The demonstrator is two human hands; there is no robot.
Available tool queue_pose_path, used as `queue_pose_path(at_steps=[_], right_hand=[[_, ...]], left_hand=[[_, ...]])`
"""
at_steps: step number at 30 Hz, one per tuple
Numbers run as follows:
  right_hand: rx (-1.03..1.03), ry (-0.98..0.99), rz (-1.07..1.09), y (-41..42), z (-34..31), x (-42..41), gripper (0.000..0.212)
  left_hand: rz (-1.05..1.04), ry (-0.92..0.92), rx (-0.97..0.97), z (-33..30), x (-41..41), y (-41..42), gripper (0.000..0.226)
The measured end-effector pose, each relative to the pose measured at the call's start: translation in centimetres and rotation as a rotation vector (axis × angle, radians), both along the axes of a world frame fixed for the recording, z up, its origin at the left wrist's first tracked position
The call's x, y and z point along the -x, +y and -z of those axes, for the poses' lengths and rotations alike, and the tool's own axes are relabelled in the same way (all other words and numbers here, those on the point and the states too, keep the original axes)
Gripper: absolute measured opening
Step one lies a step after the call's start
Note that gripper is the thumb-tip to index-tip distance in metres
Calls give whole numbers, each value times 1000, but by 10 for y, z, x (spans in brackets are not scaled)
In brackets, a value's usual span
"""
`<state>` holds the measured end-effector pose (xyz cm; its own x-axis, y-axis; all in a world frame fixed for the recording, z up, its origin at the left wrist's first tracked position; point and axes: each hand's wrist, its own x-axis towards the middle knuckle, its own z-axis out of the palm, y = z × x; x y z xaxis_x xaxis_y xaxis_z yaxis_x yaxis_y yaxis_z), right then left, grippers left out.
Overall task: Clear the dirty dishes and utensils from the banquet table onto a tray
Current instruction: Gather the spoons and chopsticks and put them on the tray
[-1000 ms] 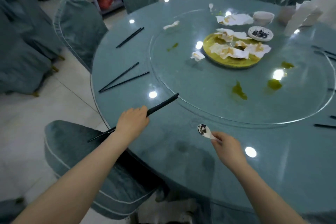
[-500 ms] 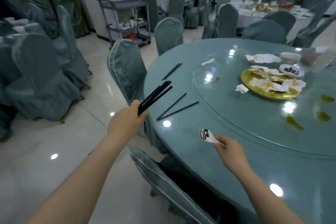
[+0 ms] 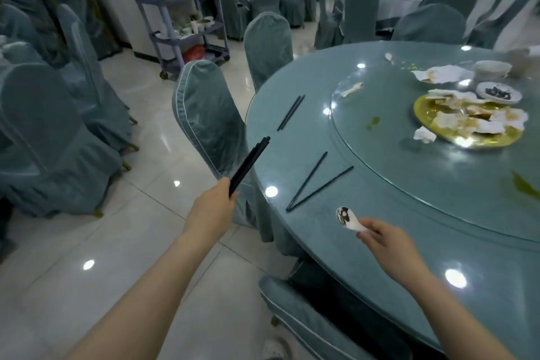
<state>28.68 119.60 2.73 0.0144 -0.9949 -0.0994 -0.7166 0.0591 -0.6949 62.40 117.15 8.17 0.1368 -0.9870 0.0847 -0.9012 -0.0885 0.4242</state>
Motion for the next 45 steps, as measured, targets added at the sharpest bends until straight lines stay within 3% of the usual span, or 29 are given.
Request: queue_pose_path(at_steps=[9,18,20,24,27,36,41,45], right_hand=[[-99,74,177,-45,29,3,20],[-234,126,290,-40,32,0,22],[-257,148,360,-32,27,-4,21],[-295,177,497,-21,19,-13,17],[-353,218,557,-18,15,-19,14],[-371,287,675,-15,-7,-41,20],[-337,256,702,-36,-8,-63,21],[-316,244,697,-63,-2,-76,19]], left_hand=[[287,-6,-213,38,36,-111,18],[346,-79,-377,83,95,-181,6],[393,-49,-433,92,106,-192,15],[465,-10,-499,107,129,-215,60],[504,-115,-533,119,139,-227,75],[748,-227,-478,140,145,-238,23],[869,-347,-507,139,124,-257,22],[921,-318,-492,135,98,-279,24]])
